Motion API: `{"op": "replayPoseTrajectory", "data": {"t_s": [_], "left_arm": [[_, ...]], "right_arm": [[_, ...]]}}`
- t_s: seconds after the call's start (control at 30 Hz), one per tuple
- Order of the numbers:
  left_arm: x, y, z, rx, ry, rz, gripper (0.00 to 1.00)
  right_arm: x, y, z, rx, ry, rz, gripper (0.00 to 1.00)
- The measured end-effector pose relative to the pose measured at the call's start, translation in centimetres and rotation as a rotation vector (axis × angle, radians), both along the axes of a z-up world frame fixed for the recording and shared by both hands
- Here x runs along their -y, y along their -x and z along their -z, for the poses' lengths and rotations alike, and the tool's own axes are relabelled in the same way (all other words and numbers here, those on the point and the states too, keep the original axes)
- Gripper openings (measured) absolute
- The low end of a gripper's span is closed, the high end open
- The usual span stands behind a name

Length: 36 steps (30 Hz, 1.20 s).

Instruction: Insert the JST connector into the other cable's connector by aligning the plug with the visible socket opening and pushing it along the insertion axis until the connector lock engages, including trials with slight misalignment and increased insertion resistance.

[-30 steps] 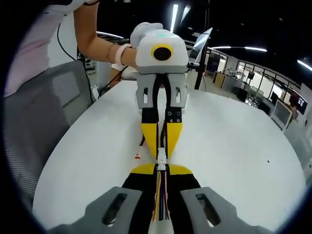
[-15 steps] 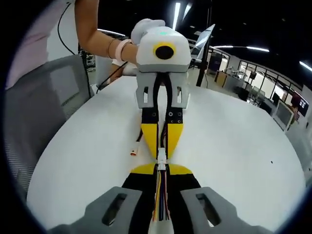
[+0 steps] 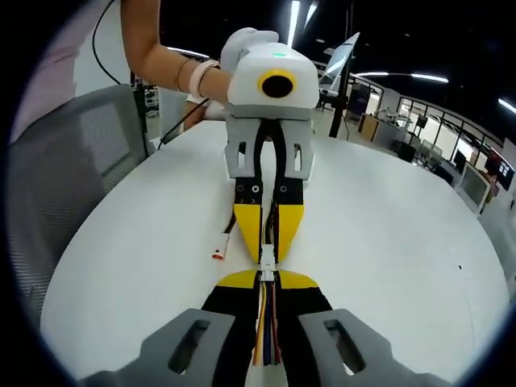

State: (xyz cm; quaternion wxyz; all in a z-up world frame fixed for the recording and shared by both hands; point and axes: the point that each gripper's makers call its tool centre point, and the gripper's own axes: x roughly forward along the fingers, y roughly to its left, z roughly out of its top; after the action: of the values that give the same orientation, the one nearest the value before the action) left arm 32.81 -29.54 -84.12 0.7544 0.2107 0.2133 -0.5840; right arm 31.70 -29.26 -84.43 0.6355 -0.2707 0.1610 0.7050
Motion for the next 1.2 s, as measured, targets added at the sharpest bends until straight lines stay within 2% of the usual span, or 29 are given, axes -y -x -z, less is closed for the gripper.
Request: {"op": "replayPoseTrajectory", "data": {"t_s": [0.63, 0.83, 1.2], "left_arm": [[0.5, -0.13, 0.46, -0.04, 0.034, -0.021, 0.01], [0.57, -0.18, 0.42, -0.035, 0.043, -0.031, 0.03], [0.76, 0.15, 0.34, -0.048, 0.038, -0.049, 0.11]], "right_arm": [[-0.08, 0.09, 0.41, -0.03, -0.024, 0.027, 0.04], [0.14, 0.05, 0.42, -0.054, -0.027, 0.05, 0.04], [0.28, 0.03, 0.44, -0.061, -0.023, 0.064, 0.04]]}}
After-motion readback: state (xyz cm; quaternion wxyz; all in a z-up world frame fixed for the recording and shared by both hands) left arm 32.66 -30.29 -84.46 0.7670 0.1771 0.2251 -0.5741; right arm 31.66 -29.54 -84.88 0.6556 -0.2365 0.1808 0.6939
